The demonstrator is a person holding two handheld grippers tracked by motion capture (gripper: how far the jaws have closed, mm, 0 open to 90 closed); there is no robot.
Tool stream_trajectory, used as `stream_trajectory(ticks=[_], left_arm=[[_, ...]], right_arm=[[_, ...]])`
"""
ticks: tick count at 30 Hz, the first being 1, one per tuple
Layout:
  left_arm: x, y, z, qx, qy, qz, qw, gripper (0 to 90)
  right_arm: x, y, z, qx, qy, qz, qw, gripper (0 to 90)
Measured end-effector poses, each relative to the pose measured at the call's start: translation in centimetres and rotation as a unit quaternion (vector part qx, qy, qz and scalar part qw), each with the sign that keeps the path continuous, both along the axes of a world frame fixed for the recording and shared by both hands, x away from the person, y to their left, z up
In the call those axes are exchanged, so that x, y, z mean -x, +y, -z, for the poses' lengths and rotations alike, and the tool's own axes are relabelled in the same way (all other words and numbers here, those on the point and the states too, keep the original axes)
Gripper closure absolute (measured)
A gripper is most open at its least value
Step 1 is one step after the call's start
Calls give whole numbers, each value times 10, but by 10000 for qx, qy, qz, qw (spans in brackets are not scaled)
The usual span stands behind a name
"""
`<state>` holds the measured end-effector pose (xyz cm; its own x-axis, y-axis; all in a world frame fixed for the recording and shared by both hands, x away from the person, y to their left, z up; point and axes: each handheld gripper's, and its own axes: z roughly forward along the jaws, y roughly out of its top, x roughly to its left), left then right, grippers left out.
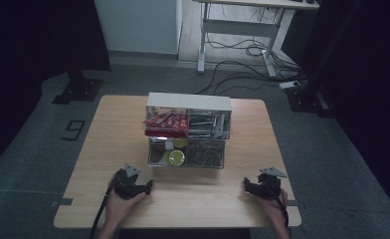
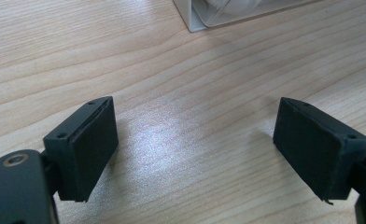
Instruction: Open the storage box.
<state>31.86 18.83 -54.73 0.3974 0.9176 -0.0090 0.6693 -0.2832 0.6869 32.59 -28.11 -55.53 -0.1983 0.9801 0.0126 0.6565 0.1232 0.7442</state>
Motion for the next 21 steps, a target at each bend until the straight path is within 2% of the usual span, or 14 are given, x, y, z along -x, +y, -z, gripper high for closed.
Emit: stream_trajectory(ticks=[12,21], left_arm=[[2,3,-3,-58,-98,-211,9997,190],[9,4,-15,150,-233,-155,9995,226]], right_arm=[[1,-1,0,-25,-6,-55,10000,179],[1,-1,0,-21,-23,-43,10000,190]])
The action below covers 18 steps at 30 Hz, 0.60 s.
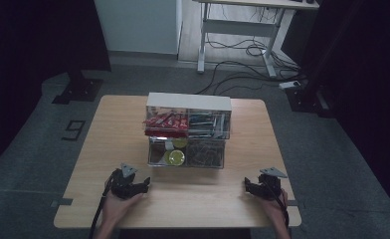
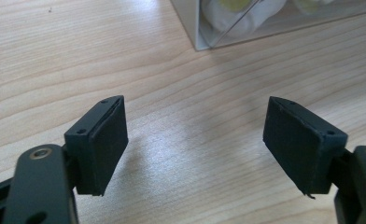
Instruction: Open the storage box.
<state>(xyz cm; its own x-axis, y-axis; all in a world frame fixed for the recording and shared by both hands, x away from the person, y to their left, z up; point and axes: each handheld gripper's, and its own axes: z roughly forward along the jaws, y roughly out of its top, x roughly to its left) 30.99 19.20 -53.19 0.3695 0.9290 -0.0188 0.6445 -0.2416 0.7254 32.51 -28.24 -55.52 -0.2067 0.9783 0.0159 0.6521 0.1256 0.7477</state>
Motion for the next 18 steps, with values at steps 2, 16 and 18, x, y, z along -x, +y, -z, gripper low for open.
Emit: stream_trajectory(ticks=[2,16,18], left_arm=[[1,1,-3,21,-39,14,10000,239],[10,12,-24,383,-298,-29,9988,347],[11,12,-27,424,-325,-35,9986,360]], right_arm=[[0,0,0,-1,0,5,10000,192],[0,0,0,-3,-5,20,10000,200],[0,0,0,-3,-5,11,10000,201]])
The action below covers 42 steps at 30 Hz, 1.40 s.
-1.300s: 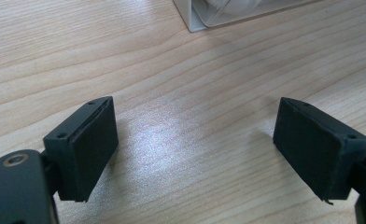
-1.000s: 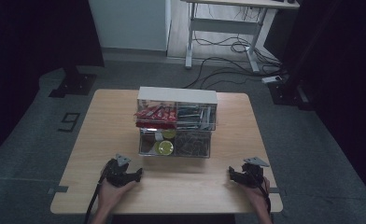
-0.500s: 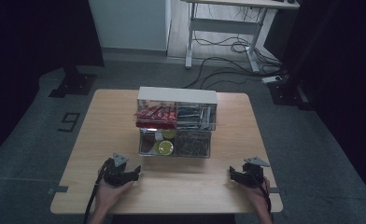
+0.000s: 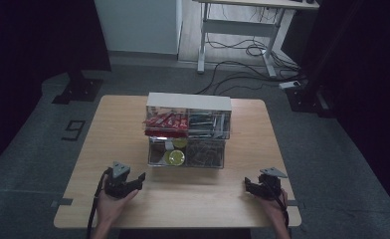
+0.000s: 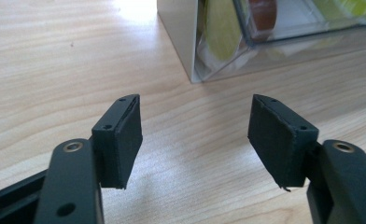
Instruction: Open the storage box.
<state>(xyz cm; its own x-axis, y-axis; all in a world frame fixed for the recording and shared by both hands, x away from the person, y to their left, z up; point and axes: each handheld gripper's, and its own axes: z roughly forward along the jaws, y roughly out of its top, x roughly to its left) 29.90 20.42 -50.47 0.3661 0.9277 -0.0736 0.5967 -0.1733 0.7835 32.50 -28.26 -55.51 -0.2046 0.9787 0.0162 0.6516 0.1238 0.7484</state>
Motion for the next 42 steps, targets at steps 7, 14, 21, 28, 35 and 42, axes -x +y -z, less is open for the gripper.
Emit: stream_trajectory(ticks=[7,14,21,28,35,42], left_arm=[[5,-1,-12,108,-154,31,9998,419],[10,-2,-21,155,-249,16,9996,537],[15,-2,-33,251,-429,63,9987,620],[19,-1,-46,367,-552,159,9977,726],[20,-2,-58,428,-606,267,9969,767],[18,-4,-66,508,-653,315,9961,808]], right_arm=[[0,0,0,-11,-8,18,10000,225],[1,0,0,-3,-22,17,10000,237],[1,0,0,-5,-24,14,10000,238],[1,0,0,-5,-27,9,10000,241],[1,-1,0,-1,-29,0,10000,243],[1,-1,0,-4,-32,-3,10000,244]])
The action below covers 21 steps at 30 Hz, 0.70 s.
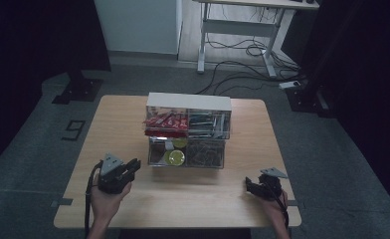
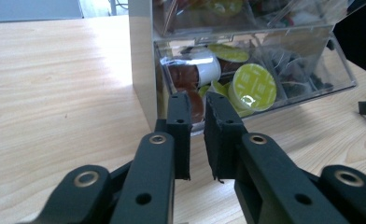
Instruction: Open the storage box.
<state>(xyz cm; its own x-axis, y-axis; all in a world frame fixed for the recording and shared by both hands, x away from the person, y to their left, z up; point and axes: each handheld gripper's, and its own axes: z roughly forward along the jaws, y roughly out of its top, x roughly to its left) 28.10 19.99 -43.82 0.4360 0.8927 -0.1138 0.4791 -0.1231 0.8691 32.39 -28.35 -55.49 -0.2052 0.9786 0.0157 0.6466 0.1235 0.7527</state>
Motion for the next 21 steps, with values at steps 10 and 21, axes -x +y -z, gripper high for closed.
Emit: stream_trajectory(ticks=[10,21], left_arm=[[-1,-3,-17,106,-76,151,9998,856],[-3,-10,-45,328,-272,284,9987,900]], right_arm=[[0,0,0,-5,-2,-1,10000,245],[0,-1,0,-13,-5,6,10000,249]])
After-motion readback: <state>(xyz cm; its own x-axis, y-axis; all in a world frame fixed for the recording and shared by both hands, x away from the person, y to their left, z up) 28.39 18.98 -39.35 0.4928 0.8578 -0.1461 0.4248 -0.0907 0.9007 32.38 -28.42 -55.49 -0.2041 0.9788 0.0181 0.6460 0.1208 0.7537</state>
